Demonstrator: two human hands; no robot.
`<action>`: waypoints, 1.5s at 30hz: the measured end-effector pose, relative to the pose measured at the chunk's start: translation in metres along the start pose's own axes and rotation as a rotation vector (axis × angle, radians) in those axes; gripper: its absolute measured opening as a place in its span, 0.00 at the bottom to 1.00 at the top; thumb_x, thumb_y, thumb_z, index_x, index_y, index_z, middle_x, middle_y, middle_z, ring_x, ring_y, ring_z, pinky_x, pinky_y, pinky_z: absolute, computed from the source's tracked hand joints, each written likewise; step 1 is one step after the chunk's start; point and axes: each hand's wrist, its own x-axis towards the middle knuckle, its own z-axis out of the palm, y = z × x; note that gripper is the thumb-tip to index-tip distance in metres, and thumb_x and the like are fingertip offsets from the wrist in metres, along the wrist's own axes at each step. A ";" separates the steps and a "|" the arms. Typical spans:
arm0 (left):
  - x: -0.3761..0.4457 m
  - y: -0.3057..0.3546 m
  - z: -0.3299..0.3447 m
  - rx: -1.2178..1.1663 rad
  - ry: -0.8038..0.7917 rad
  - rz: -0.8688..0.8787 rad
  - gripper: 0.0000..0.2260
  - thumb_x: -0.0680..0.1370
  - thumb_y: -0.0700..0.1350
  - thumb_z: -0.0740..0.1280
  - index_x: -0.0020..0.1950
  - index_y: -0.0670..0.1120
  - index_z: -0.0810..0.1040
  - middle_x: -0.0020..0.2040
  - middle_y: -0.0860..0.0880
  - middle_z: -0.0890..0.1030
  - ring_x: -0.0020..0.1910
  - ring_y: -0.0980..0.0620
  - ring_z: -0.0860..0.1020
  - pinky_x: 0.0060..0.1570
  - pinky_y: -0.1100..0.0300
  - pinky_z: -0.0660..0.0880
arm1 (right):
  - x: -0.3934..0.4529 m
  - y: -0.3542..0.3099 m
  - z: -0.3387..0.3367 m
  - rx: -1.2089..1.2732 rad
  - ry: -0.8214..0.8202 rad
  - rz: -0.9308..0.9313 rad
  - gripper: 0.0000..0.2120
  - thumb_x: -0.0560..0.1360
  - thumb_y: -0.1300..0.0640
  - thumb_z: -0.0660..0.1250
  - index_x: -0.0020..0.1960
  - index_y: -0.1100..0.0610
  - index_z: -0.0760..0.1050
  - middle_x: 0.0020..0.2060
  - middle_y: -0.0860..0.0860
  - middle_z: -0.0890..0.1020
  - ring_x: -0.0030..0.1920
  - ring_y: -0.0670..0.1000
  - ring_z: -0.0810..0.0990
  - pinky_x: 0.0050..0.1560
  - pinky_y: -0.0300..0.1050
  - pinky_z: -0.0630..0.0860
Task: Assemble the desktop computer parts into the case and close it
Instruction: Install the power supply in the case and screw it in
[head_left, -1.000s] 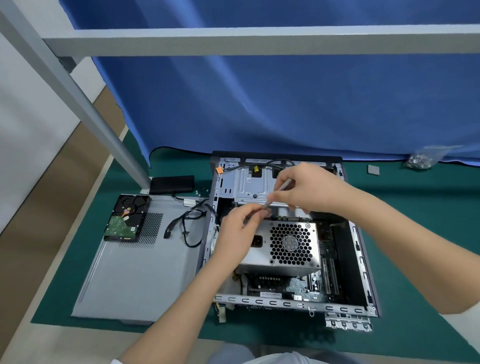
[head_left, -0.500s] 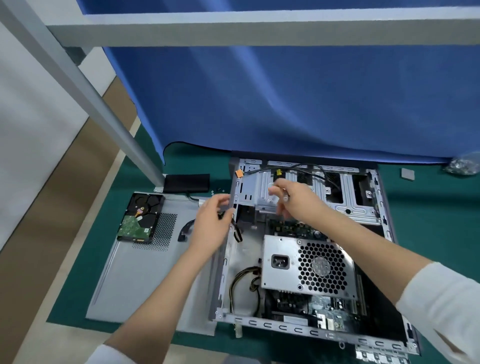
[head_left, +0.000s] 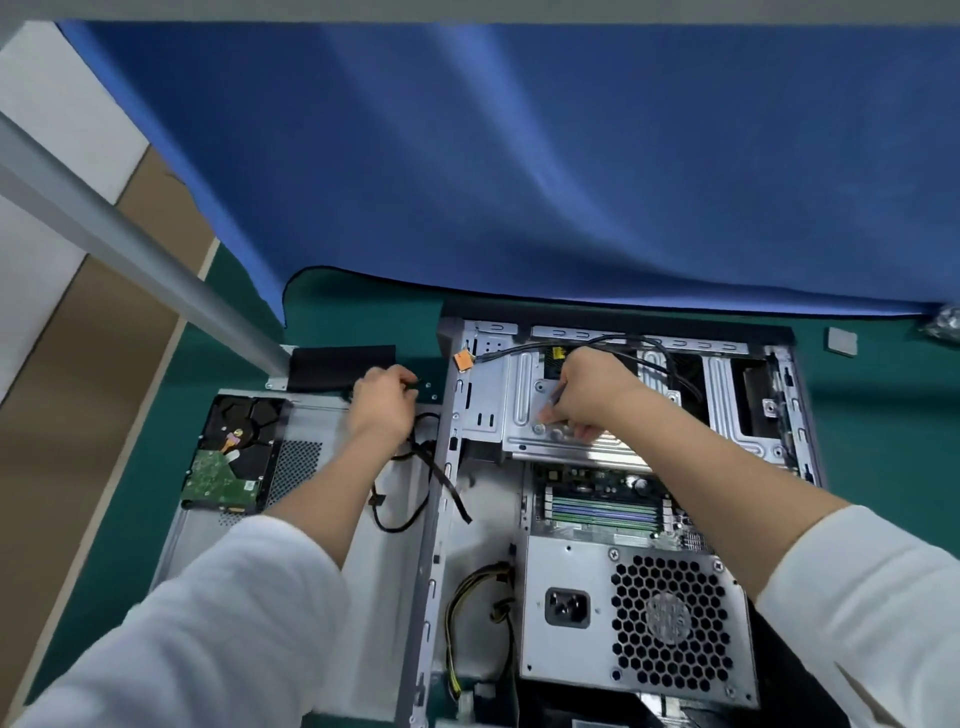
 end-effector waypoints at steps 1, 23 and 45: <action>0.004 0.001 0.002 0.043 0.004 0.004 0.12 0.79 0.42 0.64 0.62 0.44 0.77 0.61 0.40 0.74 0.61 0.41 0.72 0.59 0.51 0.72 | 0.001 -0.001 0.001 0.008 0.004 -0.002 0.08 0.76 0.65 0.68 0.38 0.60 0.72 0.21 0.48 0.79 0.22 0.46 0.78 0.25 0.42 0.78; 0.046 -0.003 0.021 0.446 -0.069 0.171 0.13 0.77 0.39 0.65 0.60 0.39 0.76 0.62 0.41 0.70 0.62 0.42 0.67 0.50 0.51 0.71 | 0.004 0.003 -0.002 -0.003 -0.032 0.002 0.12 0.76 0.64 0.68 0.36 0.60 0.70 0.18 0.46 0.76 0.16 0.40 0.73 0.17 0.32 0.66; -0.101 0.024 -0.062 -0.794 0.177 0.265 0.14 0.74 0.35 0.69 0.49 0.55 0.78 0.37 0.55 0.77 0.33 0.56 0.69 0.38 0.67 0.71 | -0.054 0.024 0.006 0.290 0.196 -0.384 0.15 0.76 0.43 0.65 0.44 0.55 0.70 0.33 0.51 0.81 0.29 0.49 0.78 0.38 0.45 0.76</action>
